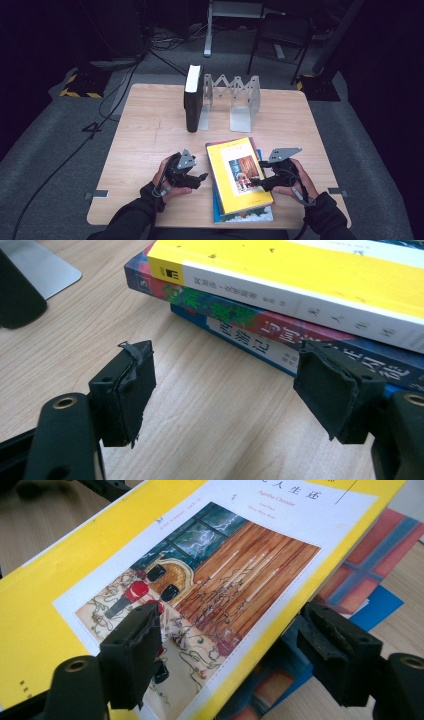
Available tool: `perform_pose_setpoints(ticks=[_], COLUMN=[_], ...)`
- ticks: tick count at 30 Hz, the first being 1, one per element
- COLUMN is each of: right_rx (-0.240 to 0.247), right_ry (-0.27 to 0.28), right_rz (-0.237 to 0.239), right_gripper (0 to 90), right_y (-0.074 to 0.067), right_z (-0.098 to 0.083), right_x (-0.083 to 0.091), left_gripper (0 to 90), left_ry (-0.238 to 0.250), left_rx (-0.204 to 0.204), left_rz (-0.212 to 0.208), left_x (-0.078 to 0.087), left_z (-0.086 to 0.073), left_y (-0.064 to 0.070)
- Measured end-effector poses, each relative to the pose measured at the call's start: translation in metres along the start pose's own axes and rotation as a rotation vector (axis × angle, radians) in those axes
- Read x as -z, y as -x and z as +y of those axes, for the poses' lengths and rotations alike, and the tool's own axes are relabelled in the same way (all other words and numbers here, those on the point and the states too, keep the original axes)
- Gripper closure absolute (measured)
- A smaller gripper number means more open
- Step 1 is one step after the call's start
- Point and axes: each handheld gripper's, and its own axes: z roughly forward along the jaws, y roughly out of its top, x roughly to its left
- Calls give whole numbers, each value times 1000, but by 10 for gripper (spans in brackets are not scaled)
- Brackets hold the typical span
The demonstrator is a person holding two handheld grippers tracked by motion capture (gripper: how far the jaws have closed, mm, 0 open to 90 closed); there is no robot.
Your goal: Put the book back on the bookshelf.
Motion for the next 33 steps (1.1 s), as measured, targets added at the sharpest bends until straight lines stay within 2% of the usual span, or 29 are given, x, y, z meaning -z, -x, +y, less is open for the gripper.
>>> perform_pose_setpoints(ticks=[3, 9, 13, 15, 18, 20, 23, 26, 29, 32, 33], right_rx=[-47, -53, 2, 6, 22, 35, 48, 56, 57, 34, 34], right_ry=[2, -6, 4, 7, 20, 17, 15, 32, 30, 15, 15], right_rz=[37, 41, 17, 19, 58, 52, 44, 70, 95, 139, 139], right_gripper=[245, 246, 282, 303, 332, 333, 332, 328, 293, 238, 238], right_y=[5, 6, 0, -2, -7, -11, -14, -9, -4, 7, 7], right_z=[-1, 0, 2, 2, 0, 1, 2, 2, 5, 10, 10], right_x=[-4, -4, -3, -3, -3, -3, -3, -6, -10, -18, -18], left_gripper=[258, 287, 282, 282, 282, 282, 283, 284, 293, 293, 317], left_ry=[-2, -1, 4, -3, -25, -25, -23, -19, -12, -13, -13], left_rx=[14, 35, 49, 42, 41, 29, 32, 22, 48, 44, 44], left_rz=[11, 25, 23, 30, 36, 44, 49, 70, 63, 63, 63], left_x=[-5, -15, -18, -20, -23, -21, -21, -24, -28, -33, -33], left_z=[1, 5, 7, 7, 4, 4, 4, 4, 5, 8, 8], left_y=[-5, -13, -15, -15, -16, -16, -16, -20, -31, -38, -38])
